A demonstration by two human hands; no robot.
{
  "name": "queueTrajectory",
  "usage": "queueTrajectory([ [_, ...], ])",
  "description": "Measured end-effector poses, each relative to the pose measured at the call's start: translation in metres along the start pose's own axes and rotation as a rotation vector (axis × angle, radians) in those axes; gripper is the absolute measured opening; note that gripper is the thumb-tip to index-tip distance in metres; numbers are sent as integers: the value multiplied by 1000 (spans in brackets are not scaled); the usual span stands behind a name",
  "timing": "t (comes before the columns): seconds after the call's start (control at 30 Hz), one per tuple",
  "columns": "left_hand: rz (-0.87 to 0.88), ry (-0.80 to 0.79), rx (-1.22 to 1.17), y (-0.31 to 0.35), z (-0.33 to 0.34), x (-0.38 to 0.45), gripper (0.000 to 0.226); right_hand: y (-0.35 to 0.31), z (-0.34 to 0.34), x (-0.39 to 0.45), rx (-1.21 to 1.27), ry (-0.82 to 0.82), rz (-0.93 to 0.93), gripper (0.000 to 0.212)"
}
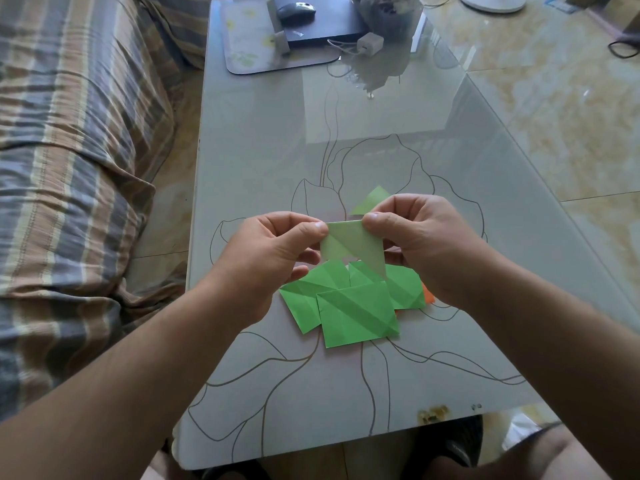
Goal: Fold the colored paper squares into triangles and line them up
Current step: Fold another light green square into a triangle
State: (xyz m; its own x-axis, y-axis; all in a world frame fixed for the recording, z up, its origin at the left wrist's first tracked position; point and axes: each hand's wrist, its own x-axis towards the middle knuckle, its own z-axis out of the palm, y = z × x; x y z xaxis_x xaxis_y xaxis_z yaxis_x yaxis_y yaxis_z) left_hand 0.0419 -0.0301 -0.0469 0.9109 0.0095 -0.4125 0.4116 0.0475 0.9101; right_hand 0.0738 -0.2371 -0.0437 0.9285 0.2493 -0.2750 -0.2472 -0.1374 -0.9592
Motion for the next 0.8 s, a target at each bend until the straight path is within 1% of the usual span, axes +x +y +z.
queueTrajectory([
  [0.2,-3,-7,29,-2,1,1,15,1,1,0,2,-7,-2,19],
  [0.3,50,2,55,-3,1,-1,17,1,0,0,3,-15,3,17],
  [0.5,117,-13,66,-5,5,-1,11,1,1,-2,-22,-68,15,13],
  [0.57,133,-19,74,-6,5,0,14,1,-1,-2,-38,-87,15,10],
  [0.63,158,-32,99,-9,4,1,18,0,-2,-1,-58,-85,-2,4],
  [0.73,195,-62,151,-14,3,2,10,2,-1,-1,-14,-96,-36,18],
  [0.8,197,-77,178,-17,4,3,18,4,3,-3,36,-128,-47,19],
])
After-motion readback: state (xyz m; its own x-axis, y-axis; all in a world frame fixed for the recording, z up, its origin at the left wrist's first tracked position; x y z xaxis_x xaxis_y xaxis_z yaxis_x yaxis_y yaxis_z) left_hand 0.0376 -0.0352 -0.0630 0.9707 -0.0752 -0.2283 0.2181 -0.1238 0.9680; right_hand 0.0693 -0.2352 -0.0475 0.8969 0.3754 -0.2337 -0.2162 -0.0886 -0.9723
